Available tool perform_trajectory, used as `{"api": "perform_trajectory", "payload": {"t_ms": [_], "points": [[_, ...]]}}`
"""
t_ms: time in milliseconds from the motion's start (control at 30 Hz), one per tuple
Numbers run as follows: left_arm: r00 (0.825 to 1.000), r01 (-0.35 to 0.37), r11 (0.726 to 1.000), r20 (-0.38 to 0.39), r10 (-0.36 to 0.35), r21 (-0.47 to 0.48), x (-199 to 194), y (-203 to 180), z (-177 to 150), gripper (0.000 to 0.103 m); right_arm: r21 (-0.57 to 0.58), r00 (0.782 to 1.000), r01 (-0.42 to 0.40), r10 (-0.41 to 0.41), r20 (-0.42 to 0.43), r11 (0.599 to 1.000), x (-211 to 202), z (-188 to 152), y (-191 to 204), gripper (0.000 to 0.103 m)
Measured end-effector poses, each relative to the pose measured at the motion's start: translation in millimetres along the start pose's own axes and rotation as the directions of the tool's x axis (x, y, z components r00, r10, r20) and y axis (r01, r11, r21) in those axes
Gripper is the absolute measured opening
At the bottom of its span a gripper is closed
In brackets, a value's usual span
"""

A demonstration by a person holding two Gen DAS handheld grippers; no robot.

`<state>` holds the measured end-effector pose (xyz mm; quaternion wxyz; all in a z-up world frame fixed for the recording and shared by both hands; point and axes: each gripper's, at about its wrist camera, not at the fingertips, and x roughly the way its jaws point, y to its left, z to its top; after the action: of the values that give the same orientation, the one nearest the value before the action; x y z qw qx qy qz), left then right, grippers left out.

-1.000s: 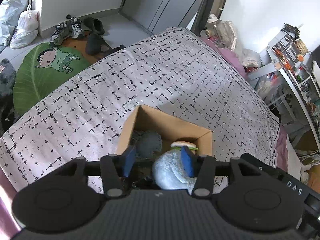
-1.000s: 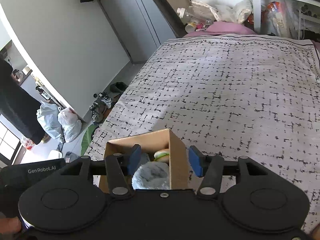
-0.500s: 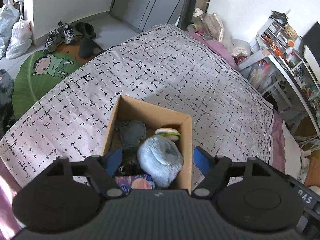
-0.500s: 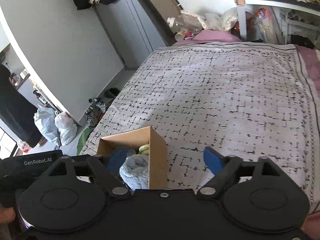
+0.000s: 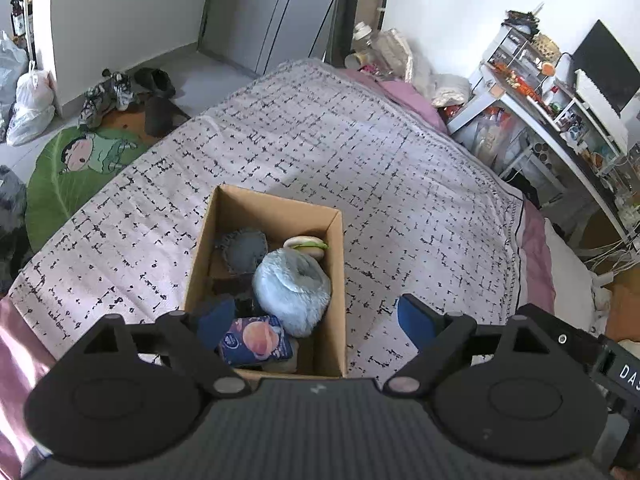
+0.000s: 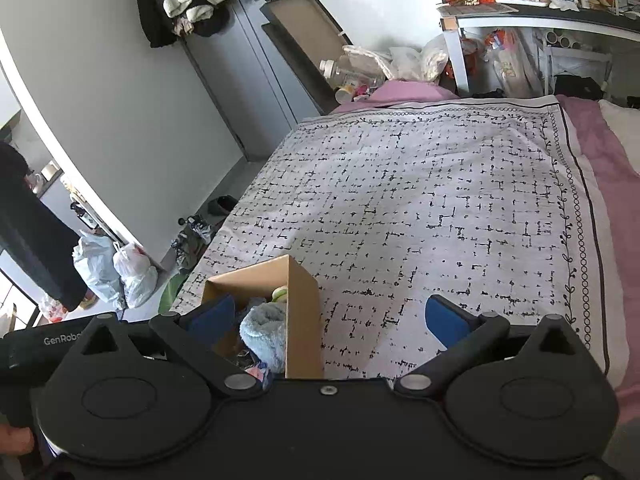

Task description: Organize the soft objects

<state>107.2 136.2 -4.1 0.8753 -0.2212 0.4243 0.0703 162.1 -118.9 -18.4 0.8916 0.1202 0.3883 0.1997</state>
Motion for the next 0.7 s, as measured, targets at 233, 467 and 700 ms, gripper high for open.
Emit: {"api": "perform_trajectory", "payload": {"t_ms": [233,467,700], "points": [[0.999,0.012,1.000,0.035,-0.012,0.016,-25,-9,-14,0.095,-0.024,1.000,0.004,-0.004,0.022,1.000,-25,-8,0,0.103],[0.998,0.004,0.999,0.060,-0.006,0.038,-45,-17,-30,0.102,-0.030,0.998,0.011,-0.010,0.059,0.999,-52,-15,-3,0.103],[0.997,0.004,0.999,0.074,-0.007,0.045,-60,-21,-45,0.102,-0.035,0.996,0.005,-0.002,0.086,0.999,-73,-22,-8,0.103]]}}
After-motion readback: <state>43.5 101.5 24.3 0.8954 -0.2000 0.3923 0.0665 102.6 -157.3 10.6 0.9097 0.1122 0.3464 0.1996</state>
